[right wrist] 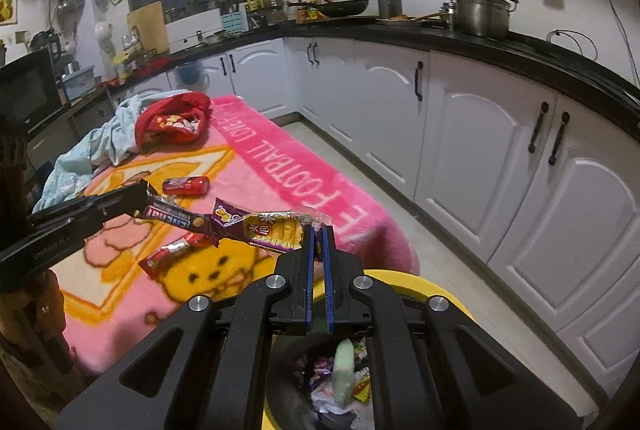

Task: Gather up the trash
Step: 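Lift the snack bar with the left tool while the right tool carries the yellow wrapper toward the bin, then lower both held items into the yellow bin and open both tools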

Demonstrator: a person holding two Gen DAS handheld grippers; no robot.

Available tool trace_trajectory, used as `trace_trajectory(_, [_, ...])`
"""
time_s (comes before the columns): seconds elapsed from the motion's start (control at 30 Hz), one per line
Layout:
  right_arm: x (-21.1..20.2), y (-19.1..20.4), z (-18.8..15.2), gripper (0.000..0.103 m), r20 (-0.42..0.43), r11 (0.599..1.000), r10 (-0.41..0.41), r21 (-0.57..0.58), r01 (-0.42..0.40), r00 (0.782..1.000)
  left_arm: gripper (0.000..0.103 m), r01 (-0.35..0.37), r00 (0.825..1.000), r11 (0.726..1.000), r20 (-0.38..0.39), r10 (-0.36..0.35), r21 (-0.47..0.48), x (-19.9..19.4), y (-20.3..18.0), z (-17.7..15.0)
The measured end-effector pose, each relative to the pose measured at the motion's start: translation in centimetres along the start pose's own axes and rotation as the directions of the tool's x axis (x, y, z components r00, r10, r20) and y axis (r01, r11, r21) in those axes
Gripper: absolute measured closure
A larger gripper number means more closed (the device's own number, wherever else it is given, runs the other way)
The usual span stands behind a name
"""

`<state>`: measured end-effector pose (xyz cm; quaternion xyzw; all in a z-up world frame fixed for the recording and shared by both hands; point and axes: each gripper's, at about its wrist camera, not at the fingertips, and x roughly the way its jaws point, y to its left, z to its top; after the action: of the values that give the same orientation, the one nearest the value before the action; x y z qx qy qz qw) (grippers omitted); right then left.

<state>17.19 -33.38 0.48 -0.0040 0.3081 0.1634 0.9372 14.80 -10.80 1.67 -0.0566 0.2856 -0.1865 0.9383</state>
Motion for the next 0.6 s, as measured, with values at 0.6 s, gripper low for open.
trace_trajectory(0.6, [-1.1, -4.8, -4.2, 0.099, -0.059, 0.995, -0.084, 0.050, 0.087, 0.995, 0.103, 0.097, 0.993, 0.991, -0.079, -0.090, 0.090, 4.6, -5.6, -1.2])
